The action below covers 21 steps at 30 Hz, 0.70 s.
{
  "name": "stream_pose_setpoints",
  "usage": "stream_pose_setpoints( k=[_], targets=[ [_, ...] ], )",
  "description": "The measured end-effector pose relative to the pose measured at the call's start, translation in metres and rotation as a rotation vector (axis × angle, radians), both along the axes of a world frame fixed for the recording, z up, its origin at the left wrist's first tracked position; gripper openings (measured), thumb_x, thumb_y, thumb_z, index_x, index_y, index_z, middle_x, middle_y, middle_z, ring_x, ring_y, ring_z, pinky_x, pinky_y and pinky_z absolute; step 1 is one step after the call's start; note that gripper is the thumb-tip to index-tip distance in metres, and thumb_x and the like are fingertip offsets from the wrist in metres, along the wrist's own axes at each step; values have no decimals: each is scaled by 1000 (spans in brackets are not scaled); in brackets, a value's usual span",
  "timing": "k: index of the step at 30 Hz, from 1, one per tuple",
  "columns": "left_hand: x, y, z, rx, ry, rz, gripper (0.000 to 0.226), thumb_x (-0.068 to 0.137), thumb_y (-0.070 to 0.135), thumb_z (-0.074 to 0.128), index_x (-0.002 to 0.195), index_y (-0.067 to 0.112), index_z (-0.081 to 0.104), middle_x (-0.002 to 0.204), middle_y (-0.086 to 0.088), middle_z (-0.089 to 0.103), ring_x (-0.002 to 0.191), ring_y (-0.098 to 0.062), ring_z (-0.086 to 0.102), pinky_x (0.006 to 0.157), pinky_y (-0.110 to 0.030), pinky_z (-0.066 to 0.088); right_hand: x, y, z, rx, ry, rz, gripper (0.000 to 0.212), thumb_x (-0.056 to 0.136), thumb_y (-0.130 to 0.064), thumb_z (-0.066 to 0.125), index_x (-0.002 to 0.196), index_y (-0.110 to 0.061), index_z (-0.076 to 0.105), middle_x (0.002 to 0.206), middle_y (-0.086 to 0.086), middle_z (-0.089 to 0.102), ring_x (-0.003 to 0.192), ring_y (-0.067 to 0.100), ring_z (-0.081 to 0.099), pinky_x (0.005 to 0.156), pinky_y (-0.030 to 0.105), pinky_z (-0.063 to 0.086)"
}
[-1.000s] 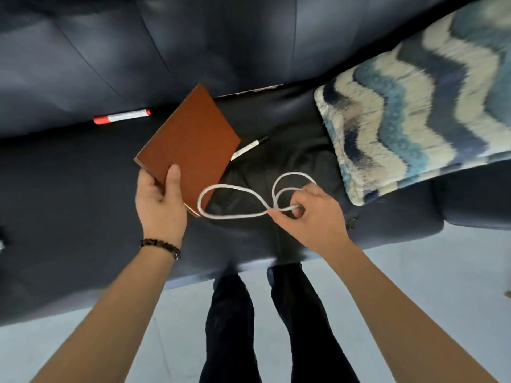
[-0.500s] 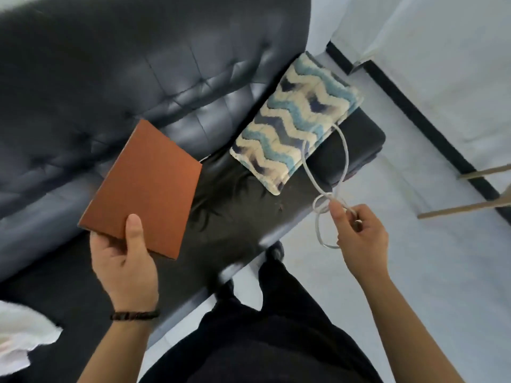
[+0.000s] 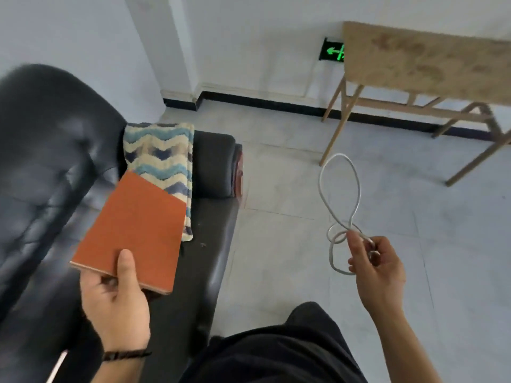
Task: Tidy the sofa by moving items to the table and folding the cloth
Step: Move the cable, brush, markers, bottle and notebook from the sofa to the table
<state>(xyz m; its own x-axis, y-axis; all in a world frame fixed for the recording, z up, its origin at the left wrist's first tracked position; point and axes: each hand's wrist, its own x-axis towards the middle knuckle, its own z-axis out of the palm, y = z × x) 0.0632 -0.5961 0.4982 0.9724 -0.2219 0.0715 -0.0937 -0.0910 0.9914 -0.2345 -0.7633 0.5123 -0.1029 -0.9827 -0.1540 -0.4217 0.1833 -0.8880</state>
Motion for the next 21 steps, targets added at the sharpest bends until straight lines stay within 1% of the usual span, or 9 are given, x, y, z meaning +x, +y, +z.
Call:
stream_pose_setpoints(
  k=[4,7,8,10,12,13,16,19,21],
  targets=[
    [-56,-87,6,-3,-33,-119,22,94,33,61,116,29,58,120,1,65,111,-20,63,99,-51,49,-66,-51,-9,14,-78,-84,61,63,-87,60,74,-27,55,76,17,61,76,42,62,69,53,54],
    [-100,-148,6,9,-16,-127,50,85,54,65,123,21,58,126,-6,64,114,-29,62,97,-59,47,-115,-95,-13,1,-95,-107,51,68,-79,60,75,-28,54,74,10,63,74,35,65,68,48,54],
    [-115,-168,8,17,-18,-140,49,84,57,65,121,25,60,124,-4,65,113,-29,63,96,-60,47,-131,-110,-13,-6,-94,-115,49,70,-76,60,75,-28,54,74,8,63,75,33,66,69,46,53],
    [-145,-207,15,42,-49,-176,32,84,57,62,111,41,61,115,4,67,108,-29,64,93,-60,49,-160,-141,-13,-14,-83,-125,46,76,-72,62,77,-27,55,76,4,64,76,28,67,70,45,54],
    [-171,-243,21,52,-60,-226,27,83,60,61,108,49,60,112,3,68,104,-37,64,89,-62,50,-186,-171,-11,-14,-70,-149,43,78,-68,62,79,-25,57,77,3,65,77,27,68,71,47,56],
    [-183,-262,24,42,-56,-256,28,82,62,61,107,50,60,111,6,69,102,-36,64,89,-60,50,-197,-186,-9,-16,-72,-169,42,79,-68,63,79,-26,58,76,3,65,75,29,67,70,48,55],
    [-210,-322,20,57,-70,-320,28,83,62,59,108,50,59,109,21,65,104,-15,63,97,-50,49,-229,-237,-11,-8,-73,-204,35,83,-62,65,78,-28,57,76,10,66,74,36,64,65,42,52],
    [-233,-389,3,78,-92,-394,31,88,56,58,116,43,58,116,10,65,108,-15,62,96,-48,50,-256,-295,-19,15,-67,-236,30,86,-51,64,80,-23,59,79,15,66,77,39,64,66,41,50],
    [-252,-443,-9,102,-68,-424,21,92,48,59,112,43,58,113,13,65,102,-6,63,90,-38,51,-274,-338,-28,20,-47,-274,30,86,-53,65,80,-24,59,79,13,66,78,37,65,72,47,53]
  ],
)
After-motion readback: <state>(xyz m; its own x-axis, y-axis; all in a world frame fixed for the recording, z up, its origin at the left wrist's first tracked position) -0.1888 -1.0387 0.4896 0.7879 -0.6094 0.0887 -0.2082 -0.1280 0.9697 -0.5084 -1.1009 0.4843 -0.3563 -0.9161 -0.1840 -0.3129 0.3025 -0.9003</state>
